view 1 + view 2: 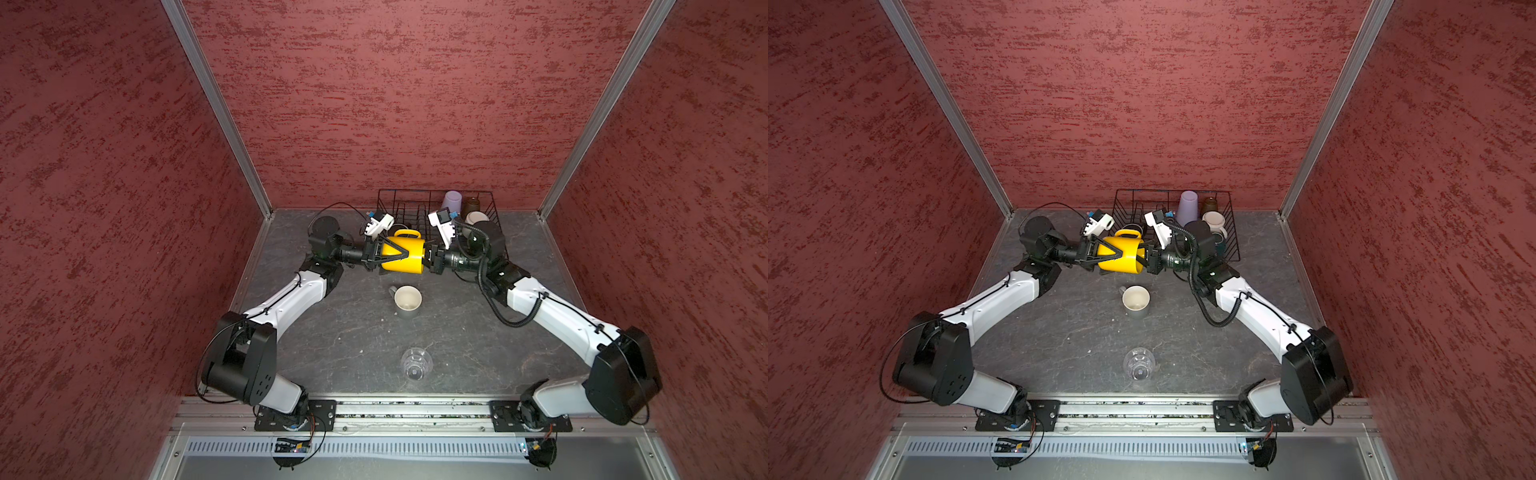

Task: Load the cups into the dish rack
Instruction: 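Grasp the yellow mug's base with the left gripper while the right holds it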

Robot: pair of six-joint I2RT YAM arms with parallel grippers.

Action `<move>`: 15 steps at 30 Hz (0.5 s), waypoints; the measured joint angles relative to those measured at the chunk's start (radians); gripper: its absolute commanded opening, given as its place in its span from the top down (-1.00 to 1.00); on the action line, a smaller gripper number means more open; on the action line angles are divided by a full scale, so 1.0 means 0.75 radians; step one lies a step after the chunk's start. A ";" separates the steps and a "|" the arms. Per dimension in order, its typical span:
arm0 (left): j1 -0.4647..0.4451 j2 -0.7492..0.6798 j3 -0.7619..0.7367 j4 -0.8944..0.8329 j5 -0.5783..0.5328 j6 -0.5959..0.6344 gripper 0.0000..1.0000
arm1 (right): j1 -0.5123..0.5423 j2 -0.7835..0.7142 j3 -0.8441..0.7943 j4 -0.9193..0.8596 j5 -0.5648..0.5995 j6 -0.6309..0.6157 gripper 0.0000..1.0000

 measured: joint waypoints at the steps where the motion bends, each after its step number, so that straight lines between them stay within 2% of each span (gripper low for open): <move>1: -0.001 0.003 0.000 0.002 0.003 -0.001 -0.87 | 0.001 0.000 0.000 -0.001 0.001 0.000 1.00; 6: -0.005 0.011 0.000 0.003 0.006 -0.009 -0.68 | 0.001 0.015 0.013 0.000 -0.001 0.000 1.00; 12: -0.005 0.016 0.005 0.005 0.012 -0.012 -0.35 | 0.001 0.020 0.013 0.007 -0.004 0.000 1.00; 14: -0.005 0.027 0.014 0.008 0.020 -0.014 -0.12 | 0.001 0.020 0.013 0.007 -0.004 0.000 1.00; 15: -0.005 0.032 0.019 0.008 0.024 -0.015 0.07 | 0.001 0.021 0.013 0.007 -0.004 0.000 0.96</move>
